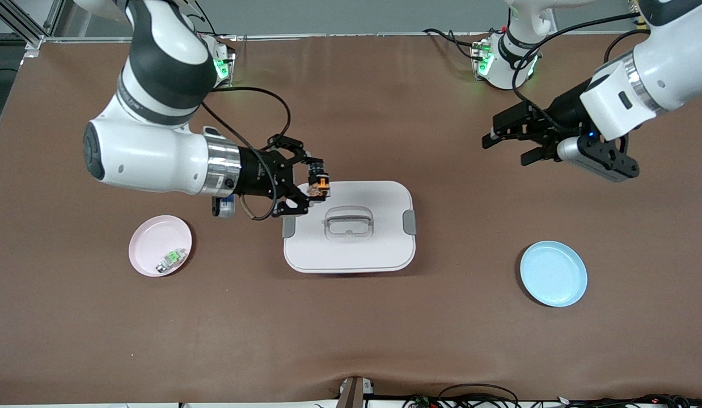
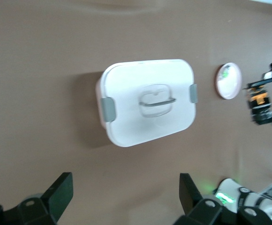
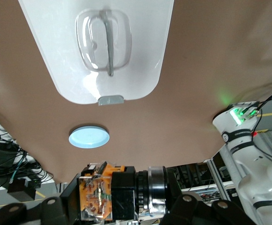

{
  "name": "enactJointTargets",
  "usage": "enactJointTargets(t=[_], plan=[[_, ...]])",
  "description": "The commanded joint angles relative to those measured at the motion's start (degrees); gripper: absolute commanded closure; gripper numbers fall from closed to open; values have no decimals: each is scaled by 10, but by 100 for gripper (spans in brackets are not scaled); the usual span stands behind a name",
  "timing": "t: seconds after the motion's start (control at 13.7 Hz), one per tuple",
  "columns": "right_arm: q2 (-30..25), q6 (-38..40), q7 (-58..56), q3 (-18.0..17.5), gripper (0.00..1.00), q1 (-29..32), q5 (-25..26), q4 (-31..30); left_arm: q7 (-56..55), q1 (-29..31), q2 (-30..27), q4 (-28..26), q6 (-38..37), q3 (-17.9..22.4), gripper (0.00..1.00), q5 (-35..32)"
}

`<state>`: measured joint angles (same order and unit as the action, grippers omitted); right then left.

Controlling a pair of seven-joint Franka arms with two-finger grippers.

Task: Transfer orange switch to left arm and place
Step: 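Carry the switch over the white box while the left gripper reaches toward it, then grasp the switch with the left gripper and open the right gripper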

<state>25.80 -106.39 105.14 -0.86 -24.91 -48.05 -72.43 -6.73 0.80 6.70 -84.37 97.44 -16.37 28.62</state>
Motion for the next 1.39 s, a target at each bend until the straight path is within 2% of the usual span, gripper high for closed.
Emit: enactJointTargets(t=[0.0,0.22,0.36,0.66,0.95,1.31], plan=[[9,-36,34,5,100,-28,-10,19,-20,-4,10,11,16,-2,0,27],[21,-114,79,5,100,-58,-13,20,-88,-19,14,13,19,-2,0,25],[39,-159,106,5,100,-80,-13,34,-99,-20,23,14,20,-6,1,48],[95,-171,165,5,100,-95,-19,109,-130,-37,30,14,56,-9,2,60],[96,-233,181,6,100,-124,-18,110,-133,-58,47,14,105,-9,6,57],[96,-270,194,9,100,-157,-15,111,-124,-69,61,14,148,-9,11,57]])
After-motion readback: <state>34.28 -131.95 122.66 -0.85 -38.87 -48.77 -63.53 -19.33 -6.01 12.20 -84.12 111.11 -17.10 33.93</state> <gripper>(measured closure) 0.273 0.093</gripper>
